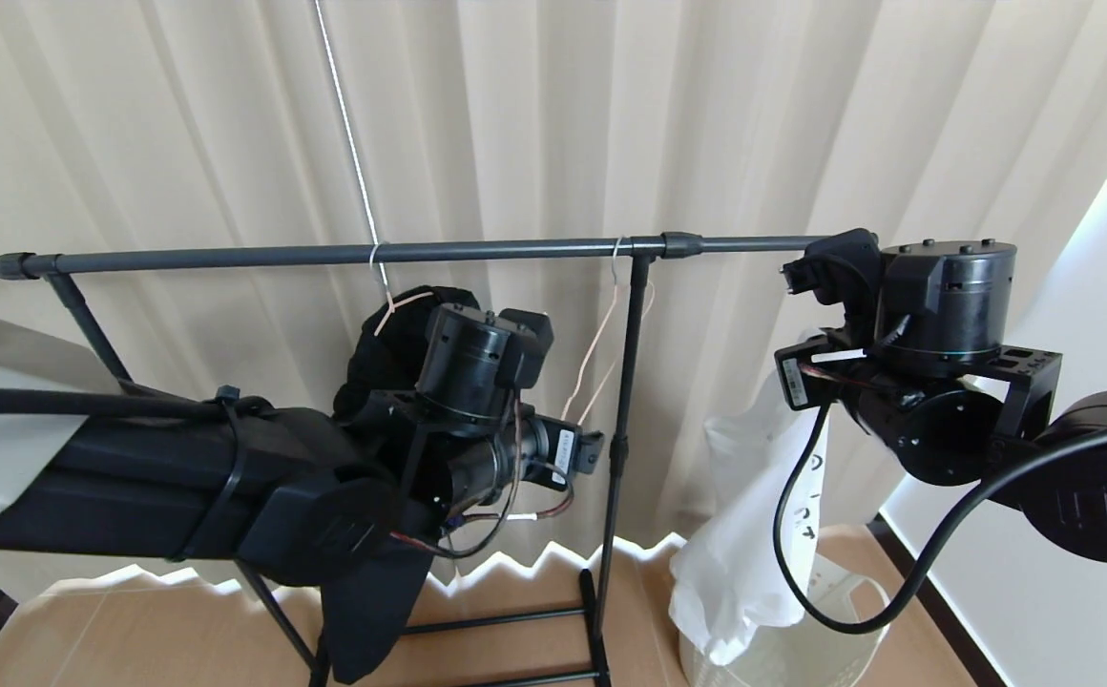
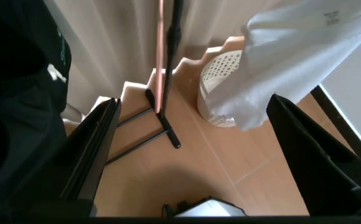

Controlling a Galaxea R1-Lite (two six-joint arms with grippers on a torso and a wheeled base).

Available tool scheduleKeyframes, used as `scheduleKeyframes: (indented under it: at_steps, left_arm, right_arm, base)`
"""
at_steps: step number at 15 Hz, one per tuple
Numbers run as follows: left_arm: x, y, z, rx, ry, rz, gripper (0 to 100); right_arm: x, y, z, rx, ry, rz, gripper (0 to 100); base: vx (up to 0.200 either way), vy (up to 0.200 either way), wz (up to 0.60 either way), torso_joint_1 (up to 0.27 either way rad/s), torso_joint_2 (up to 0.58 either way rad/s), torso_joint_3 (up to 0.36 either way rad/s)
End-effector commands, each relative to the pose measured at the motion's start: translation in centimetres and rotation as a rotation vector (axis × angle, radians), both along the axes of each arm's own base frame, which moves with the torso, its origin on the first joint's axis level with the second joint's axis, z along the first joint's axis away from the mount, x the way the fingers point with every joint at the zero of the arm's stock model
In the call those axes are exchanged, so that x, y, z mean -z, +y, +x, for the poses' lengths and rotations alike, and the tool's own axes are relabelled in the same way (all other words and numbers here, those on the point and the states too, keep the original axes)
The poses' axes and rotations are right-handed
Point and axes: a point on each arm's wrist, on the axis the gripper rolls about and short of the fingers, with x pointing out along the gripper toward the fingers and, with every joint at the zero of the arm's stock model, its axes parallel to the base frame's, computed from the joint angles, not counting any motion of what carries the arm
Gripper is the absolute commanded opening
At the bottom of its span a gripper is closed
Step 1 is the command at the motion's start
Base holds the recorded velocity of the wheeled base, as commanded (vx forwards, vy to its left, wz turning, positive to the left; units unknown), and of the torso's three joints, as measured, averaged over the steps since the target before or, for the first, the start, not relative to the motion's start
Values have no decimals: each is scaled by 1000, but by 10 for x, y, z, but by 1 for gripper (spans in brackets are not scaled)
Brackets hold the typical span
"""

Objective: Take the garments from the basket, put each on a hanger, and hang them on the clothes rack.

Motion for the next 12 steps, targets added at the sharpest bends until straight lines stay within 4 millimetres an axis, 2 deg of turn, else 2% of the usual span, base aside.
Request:
scheduleKeyframes:
  at_steps: [1,4,9,12]
  left_arm:
    - [5,-1,21,-11,-24,34,100]
    - [1,-11,53,-21,-85,43,100]
    - [8,-22,73,-2,-124,76,100]
    - [18,-32,96,0,-157,100,100]
  right_arm:
    - [1,0,0,0,2,-1,0]
    - [1,1,0,-2,4,-4,0]
    - [0,2,2,-2,-6,-1,0]
    - [-1,2,3,-9,-24,-9,0]
  base:
    - [0,0,0,0,0,0]
    - [0,0,0,0,0,0]
    - [0,0,0,0,0,0]
    - [0,0,0,0,0,0]
